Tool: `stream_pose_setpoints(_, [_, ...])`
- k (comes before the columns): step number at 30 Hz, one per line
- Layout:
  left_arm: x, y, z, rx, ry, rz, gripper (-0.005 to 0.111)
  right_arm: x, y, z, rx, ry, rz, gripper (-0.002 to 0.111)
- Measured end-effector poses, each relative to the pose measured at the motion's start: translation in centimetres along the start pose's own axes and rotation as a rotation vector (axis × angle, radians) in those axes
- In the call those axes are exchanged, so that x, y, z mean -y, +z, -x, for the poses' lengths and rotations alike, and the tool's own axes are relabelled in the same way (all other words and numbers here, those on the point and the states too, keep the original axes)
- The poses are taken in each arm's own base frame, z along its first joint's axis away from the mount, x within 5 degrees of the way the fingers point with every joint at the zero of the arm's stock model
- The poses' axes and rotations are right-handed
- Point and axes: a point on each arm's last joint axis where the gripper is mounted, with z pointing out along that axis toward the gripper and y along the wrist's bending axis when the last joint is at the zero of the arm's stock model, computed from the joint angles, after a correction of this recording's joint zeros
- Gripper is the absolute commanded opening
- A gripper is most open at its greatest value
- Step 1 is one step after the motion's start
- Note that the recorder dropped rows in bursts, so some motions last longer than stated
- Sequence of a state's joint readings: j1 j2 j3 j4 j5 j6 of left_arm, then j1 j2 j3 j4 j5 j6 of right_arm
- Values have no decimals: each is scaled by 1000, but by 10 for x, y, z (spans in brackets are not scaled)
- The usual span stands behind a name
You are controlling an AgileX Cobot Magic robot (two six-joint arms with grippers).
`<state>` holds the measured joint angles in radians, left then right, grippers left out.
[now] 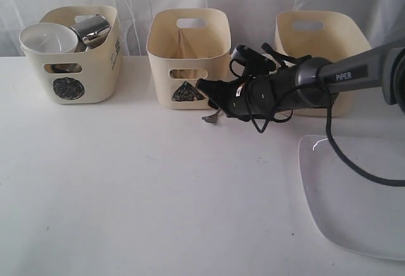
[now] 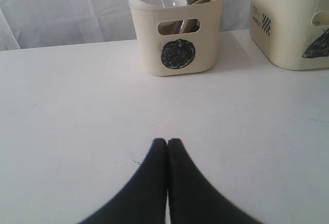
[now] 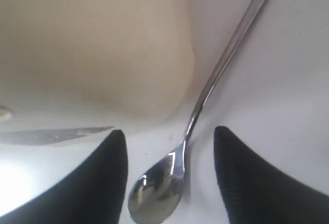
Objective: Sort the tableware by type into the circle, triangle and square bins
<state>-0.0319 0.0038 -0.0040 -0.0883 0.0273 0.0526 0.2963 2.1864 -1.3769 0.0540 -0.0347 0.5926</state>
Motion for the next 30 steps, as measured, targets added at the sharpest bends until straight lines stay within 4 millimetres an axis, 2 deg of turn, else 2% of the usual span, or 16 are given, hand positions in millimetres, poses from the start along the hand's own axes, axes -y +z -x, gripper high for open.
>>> stream_pose_setpoints(3, [0,0,0,0,0,0,2,-1,1,-2,-5,-59,0,3])
stream_pose_setpoints(4, [0,0,0,0,0,0,2,-1,1,-3,-8,-79,-1,0])
stream_pose_setpoints(12, [0,0,0,0,0,0,2,3,-3,3,-23,-102,-22,0])
stream_pose_setpoints(18, [0,0,0,0,0,0,2,15,-5,22,63,-92,-10,0])
stream_pose_setpoints(23, [0,0,0,0,0,0,2,12,-6,45,136,-129,11,0])
stream_pose_setpoints(30, [0,0,0,0,0,0,2,10,9,64,153,-143,7,0])
